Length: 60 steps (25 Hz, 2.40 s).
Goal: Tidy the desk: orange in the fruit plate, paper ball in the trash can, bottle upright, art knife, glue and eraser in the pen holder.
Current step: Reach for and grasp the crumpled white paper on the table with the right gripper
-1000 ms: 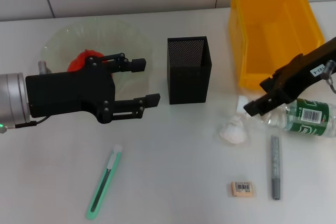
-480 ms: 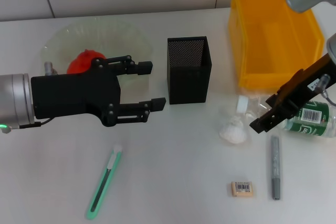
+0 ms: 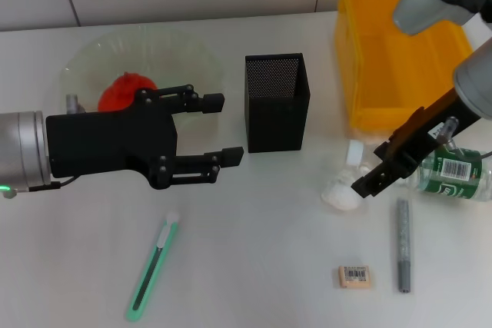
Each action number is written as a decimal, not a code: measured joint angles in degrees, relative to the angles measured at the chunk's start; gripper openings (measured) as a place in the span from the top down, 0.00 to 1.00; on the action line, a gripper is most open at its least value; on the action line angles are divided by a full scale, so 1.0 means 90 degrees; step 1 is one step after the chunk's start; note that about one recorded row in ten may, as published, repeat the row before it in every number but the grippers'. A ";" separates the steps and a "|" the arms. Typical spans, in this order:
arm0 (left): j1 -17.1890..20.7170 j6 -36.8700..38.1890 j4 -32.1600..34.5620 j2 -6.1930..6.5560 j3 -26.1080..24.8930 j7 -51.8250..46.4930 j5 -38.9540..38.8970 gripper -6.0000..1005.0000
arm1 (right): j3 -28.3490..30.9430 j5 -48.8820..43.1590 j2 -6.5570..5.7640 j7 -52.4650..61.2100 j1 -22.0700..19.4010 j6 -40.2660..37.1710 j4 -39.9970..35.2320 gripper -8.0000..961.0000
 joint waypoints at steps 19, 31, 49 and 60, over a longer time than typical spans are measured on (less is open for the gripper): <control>0.0035 0.0123 -0.0015 -0.0010 0.0019 -0.0011 -0.0001 0.26 | -0.0621 0.0015 0.0028 -0.0108 0.0397 0.1050 0.1395 0.20; 0.0036 0.0137 -0.0039 -0.0010 0.0019 0.0012 -0.0001 0.26 | -0.0708 0.0020 0.0029 -0.0136 0.0530 0.1323 0.1908 0.20; 0.0045 0.0190 -0.0059 -0.0010 0.0019 0.0054 -0.0021 0.26 | -0.0707 -0.0001 0.0029 -0.0149 0.0647 0.1530 0.2368 0.22; 0.0046 0.0190 -0.0059 -0.0009 0.0019 0.0069 -0.0070 0.26 | -0.0907 -0.0014 0.0029 -0.0192 0.0620 0.1604 0.2385 0.65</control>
